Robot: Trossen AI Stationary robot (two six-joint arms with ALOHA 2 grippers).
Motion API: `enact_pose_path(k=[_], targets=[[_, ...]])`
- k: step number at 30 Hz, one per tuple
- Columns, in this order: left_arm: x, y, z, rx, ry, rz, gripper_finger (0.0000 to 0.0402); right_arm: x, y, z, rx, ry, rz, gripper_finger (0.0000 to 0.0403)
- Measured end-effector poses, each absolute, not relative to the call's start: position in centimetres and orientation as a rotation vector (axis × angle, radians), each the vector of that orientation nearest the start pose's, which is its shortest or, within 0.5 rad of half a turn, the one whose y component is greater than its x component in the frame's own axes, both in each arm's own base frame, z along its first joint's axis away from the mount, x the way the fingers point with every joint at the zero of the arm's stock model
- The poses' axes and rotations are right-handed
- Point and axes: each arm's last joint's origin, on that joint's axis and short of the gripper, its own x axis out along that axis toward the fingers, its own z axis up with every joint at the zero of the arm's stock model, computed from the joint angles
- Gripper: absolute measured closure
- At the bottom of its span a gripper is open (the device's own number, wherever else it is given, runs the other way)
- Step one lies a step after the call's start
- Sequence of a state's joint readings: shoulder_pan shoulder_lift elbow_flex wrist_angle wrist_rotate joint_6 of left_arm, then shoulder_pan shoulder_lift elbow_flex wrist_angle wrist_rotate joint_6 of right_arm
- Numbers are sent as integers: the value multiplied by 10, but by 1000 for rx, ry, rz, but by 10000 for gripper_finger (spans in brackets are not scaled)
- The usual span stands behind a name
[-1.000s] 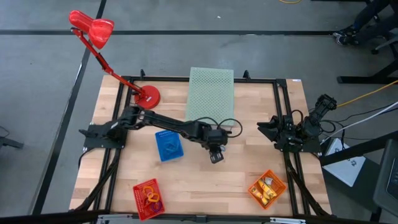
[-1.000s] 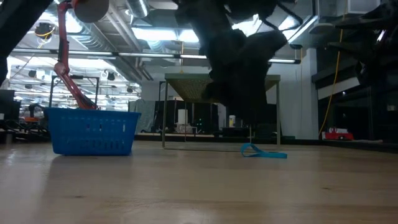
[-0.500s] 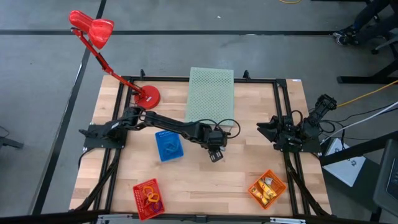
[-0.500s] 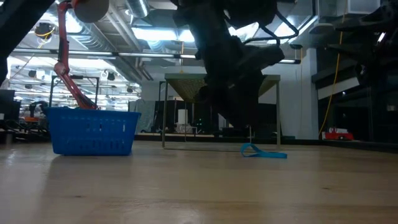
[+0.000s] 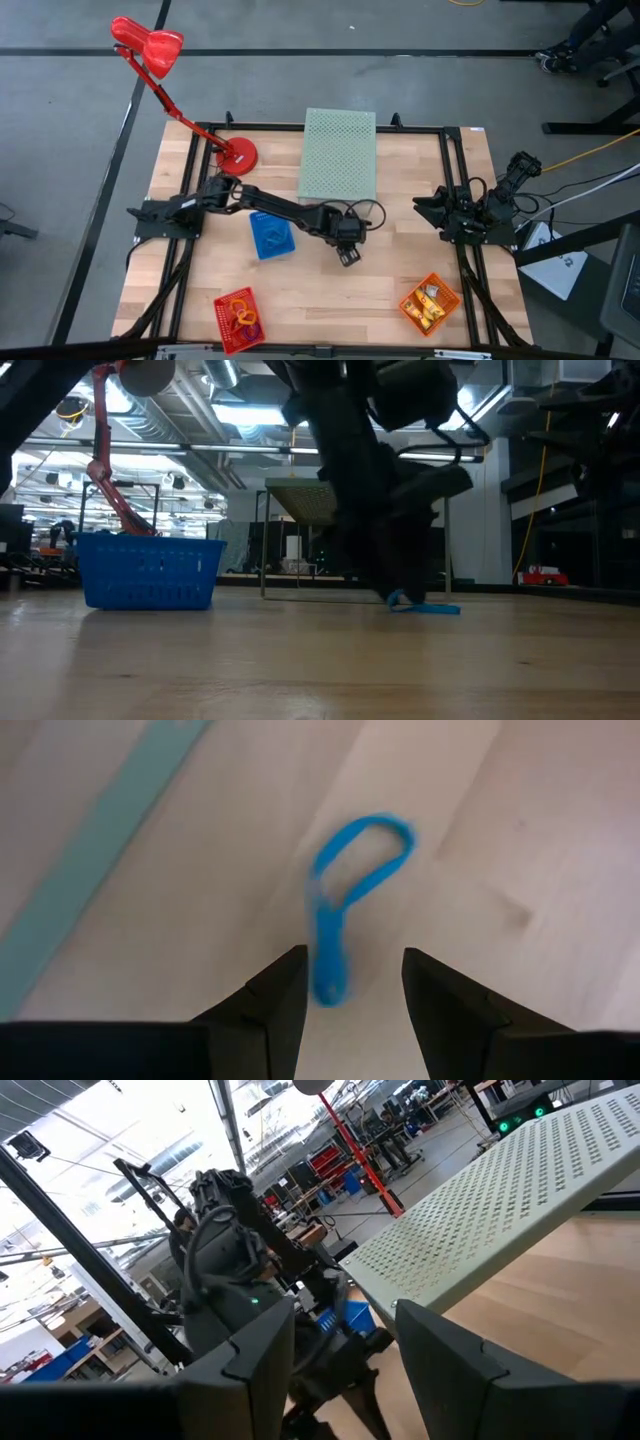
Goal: Pick & Place Office Desk Supplies
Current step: Put the blue rubber band into the blue basket
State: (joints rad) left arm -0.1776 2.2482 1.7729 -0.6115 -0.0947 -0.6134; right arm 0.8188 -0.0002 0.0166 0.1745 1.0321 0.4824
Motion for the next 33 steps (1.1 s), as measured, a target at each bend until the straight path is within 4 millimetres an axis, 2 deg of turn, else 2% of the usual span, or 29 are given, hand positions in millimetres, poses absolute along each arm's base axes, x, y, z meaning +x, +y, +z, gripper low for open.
enact_pose_path(k=[9, 12, 17, 20, 25, 33], targets=[[471, -81, 153, -398, 1070, 269, 250, 74, 42, 183, 640, -166, -180, 225], [471, -81, 153, -399, 1076, 268, 282, 74, 42, 183, 640, -165, -179, 225], [470, -81, 153, -413, 1086, 248, 376, 74, 42, 183, 639, -165, -178, 225], [472, -82, 155, -442, 1081, 210, 393, 74, 42, 183, 636, -163, -179, 224], [479, -87, 169, -510, 981, 111, 399, 74, 42, 183, 637, -163, -179, 224], [480, -91, 221, -567, 776, 10, 399, 74, 42, 183, 636, -162, -179, 224]])
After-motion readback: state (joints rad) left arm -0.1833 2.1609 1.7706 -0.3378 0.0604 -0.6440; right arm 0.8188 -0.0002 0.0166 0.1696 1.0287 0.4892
